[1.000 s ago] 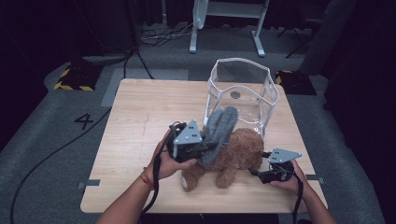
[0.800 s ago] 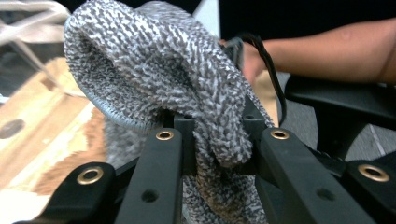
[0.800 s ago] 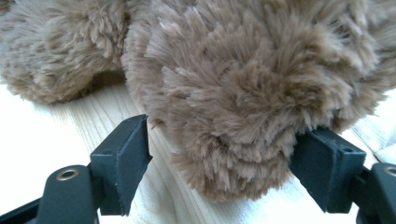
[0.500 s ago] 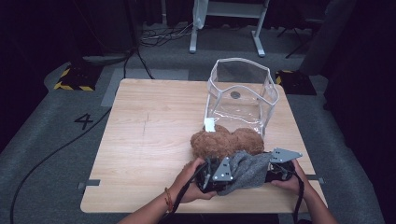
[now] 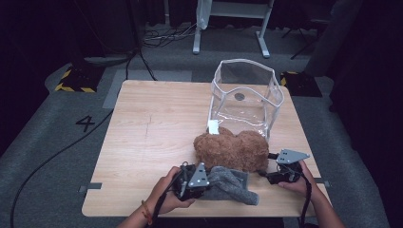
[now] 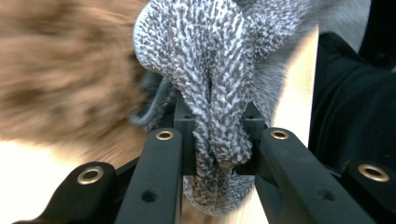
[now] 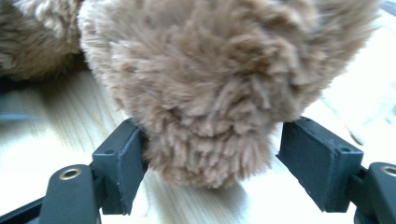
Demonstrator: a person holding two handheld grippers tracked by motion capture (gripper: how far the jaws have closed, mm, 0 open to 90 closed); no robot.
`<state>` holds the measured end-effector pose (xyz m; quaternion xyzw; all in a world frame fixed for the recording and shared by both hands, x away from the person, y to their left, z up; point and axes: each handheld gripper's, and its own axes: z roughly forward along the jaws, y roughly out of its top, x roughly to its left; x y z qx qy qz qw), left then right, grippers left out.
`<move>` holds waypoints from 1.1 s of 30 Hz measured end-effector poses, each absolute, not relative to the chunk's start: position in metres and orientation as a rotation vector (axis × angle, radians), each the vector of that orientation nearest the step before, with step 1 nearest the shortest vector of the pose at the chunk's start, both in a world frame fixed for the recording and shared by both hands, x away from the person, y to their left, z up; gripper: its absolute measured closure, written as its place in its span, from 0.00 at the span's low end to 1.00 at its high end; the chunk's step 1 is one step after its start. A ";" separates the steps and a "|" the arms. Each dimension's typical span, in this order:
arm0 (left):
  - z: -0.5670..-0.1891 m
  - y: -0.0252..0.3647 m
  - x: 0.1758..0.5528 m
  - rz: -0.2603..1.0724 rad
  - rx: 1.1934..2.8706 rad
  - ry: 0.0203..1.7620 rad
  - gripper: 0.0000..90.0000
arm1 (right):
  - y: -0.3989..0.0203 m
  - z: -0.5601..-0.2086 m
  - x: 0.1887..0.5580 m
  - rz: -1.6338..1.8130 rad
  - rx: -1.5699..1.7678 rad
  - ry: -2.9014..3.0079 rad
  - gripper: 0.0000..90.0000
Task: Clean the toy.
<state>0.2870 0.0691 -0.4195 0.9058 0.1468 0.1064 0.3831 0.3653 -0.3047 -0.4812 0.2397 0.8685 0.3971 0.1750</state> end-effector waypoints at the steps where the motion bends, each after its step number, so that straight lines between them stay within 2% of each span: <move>1: -0.414 0.076 0.286 0.271 2.279 0.384 0.85 | -0.306 -0.480 0.366 1.124 0.681 2.455 0.28; 10: -0.369 0.127 0.295 0.386 2.049 0.500 0.85 | -0.311 -0.476 0.365 1.149 0.697 2.429 0.27; 15: -0.346 0.133 0.315 0.398 1.993 0.509 0.85 | -0.311 -0.475 0.366 1.156 0.691 2.420 0.27; 19: -0.334 0.114 0.344 0.365 2.014 0.491 0.85 | -0.309 -0.475 0.366 1.173 0.698 2.418 0.29; 20: -0.333 0.107 0.352 0.357 2.025 0.484 0.85 | -0.307 -0.475 0.365 1.168 0.693 2.423 0.34; 24: -0.331 0.074 0.377 0.353 2.115 0.444 0.85 | -0.304 -0.476 0.365 1.186 0.677 2.430 0.39; 33: -0.300 0.010 0.397 0.241 2.107 0.270 0.85 | -0.302 -0.478 0.365 1.188 0.677 2.433 0.37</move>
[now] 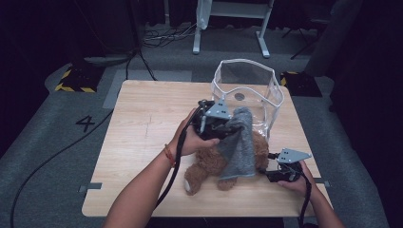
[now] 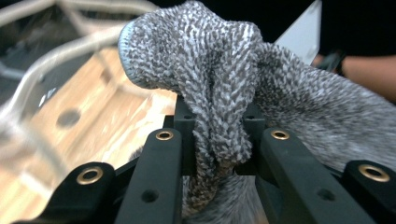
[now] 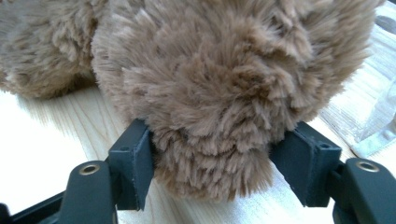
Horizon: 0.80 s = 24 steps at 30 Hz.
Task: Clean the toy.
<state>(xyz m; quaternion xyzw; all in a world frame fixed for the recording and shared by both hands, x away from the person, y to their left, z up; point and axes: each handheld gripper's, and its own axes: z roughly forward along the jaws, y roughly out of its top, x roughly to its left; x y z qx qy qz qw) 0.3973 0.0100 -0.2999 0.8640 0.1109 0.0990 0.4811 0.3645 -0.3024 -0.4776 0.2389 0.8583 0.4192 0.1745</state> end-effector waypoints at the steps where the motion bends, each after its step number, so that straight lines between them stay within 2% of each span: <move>1: -0.296 0.005 0.398 0.231 2.097 0.256 0.85 | -0.302 -0.478 0.365 1.182 0.673 2.435 0.37; 6: -0.309 -0.022 0.417 0.233 2.164 0.259 0.84 | -0.299 -0.480 0.366 1.162 0.661 2.444 0.35; 14: -0.364 -0.038 0.454 0.220 2.431 0.377 0.84 | -0.300 -0.482 0.366 1.154 0.650 2.453 0.35; 19: -0.377 -0.017 0.468 0.142 2.482 0.442 0.84 | -0.300 -0.483 0.366 1.132 0.639 2.468 0.35; 24: -0.381 0.019 0.469 0.168 2.455 0.515 0.84 | -0.301 -0.482 0.365 1.136 0.638 2.466 0.35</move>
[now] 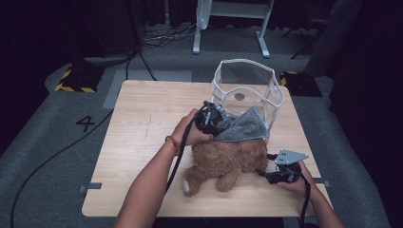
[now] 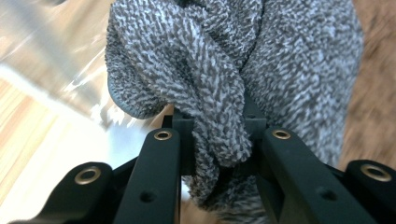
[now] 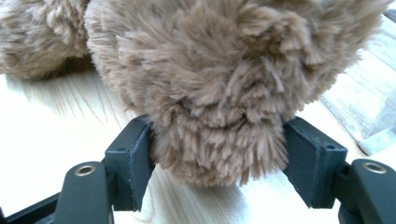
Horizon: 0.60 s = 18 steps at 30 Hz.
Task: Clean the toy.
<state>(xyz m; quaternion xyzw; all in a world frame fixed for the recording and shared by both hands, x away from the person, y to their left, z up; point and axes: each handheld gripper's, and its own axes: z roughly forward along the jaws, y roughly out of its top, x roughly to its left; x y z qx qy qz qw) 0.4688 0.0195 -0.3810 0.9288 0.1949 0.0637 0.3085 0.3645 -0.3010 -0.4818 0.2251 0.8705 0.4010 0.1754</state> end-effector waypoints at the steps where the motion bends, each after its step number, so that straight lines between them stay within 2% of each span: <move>1: -0.381 0.028 0.468 0.169 2.443 0.525 0.84 | -0.302 -0.481 0.365 1.135 0.639 2.464 0.35; 7: -0.386 0.082 0.455 0.242 2.371 0.605 0.84 | -0.304 -0.478 0.364 1.147 0.640 2.447 0.35; 14: -0.400 0.134 0.421 0.356 2.302 0.691 0.84 | -0.308 -0.471 0.364 1.173 0.654 2.419 0.32; 18: -0.417 0.153 0.402 0.450 2.349 0.753 0.84 | -0.309 -0.465 0.363 1.186 0.648 2.395 0.29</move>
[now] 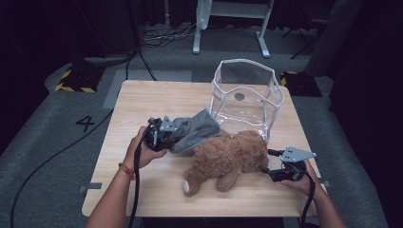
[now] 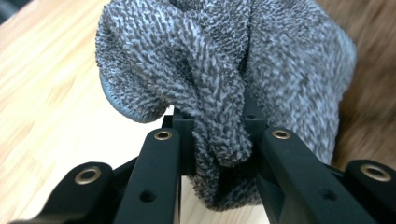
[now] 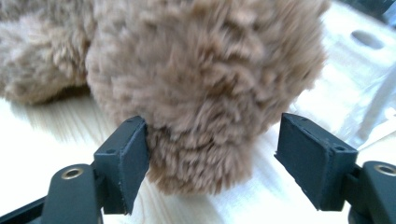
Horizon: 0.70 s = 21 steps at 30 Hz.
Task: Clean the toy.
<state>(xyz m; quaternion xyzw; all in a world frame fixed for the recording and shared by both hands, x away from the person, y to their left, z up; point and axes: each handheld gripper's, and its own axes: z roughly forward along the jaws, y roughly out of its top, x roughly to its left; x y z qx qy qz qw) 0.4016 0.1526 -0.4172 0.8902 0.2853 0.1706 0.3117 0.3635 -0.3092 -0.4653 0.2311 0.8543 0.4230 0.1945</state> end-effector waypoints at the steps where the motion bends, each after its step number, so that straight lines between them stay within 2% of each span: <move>1: -0.422 0.156 0.397 0.451 2.351 0.764 0.84 | -0.309 -0.463 0.362 1.200 0.650 2.377 0.29; 10: -0.448 0.176 0.363 0.438 2.390 0.808 0.83 | -0.309 -0.444 0.357 1.265 0.598 2.328 0.25; 14: -0.463 0.177 0.353 0.465 2.456 0.820 0.83 | -0.312 -0.437 0.357 1.295 0.599 2.305 0.25; 21: -0.483 0.200 0.343 0.395 2.359 0.917 0.83 | -0.311 -0.420 0.353 1.310 0.568 2.270 0.25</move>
